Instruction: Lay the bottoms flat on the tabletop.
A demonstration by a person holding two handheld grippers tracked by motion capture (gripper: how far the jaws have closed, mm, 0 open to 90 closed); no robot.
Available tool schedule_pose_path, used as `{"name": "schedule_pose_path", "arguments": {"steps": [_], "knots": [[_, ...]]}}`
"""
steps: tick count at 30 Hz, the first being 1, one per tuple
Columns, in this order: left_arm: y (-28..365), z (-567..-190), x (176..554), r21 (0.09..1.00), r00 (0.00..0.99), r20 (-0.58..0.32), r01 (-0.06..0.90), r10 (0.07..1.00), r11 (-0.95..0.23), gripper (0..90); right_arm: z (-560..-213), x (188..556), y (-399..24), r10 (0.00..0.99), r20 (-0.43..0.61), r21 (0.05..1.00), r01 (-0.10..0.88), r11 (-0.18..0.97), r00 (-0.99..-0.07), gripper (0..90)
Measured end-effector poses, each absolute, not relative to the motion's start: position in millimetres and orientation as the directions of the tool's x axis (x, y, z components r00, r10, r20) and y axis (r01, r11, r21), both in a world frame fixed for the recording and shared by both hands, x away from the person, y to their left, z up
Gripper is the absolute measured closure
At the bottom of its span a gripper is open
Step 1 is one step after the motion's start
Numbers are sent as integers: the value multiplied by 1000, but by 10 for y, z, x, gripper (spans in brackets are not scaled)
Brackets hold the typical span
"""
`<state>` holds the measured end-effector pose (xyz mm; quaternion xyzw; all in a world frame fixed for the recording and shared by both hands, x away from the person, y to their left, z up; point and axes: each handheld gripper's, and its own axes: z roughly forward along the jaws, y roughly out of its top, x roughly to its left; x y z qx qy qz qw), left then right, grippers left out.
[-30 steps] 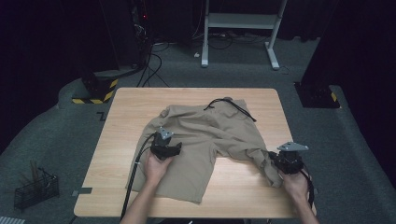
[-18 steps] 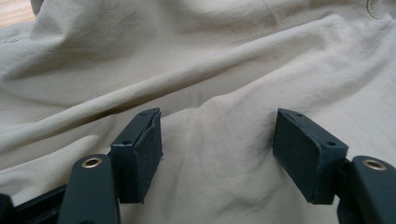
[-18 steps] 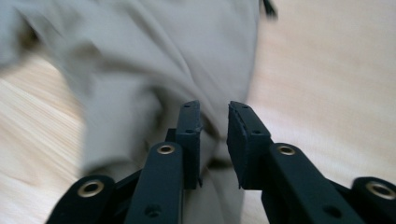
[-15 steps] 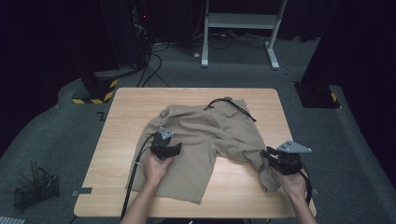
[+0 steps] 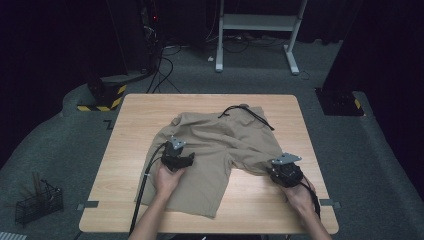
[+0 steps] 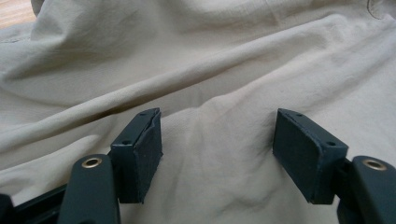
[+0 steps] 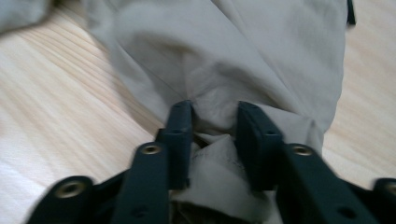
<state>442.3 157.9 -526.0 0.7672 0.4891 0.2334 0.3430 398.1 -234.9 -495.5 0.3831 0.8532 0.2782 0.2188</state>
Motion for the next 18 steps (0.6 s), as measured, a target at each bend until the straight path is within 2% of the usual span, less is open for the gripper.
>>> {"name": "schedule_pose_path", "arguments": {"steps": [3,13,18], "knots": [[1580,-5260,4423,754,413,22,591,911,-286,330,-4926,4011,-2395,773,-116,644,545,537,-624,865],[1580,-5259,4423,754,413,23,591,910,-287,330,-4421,3628,-2274,639,-9,769,403,496,-769,867],[1580,-5259,4423,754,413,23,591,910,-287,330,-4392,3500,-2119,577,50,768,401,500,-816,866]]}}
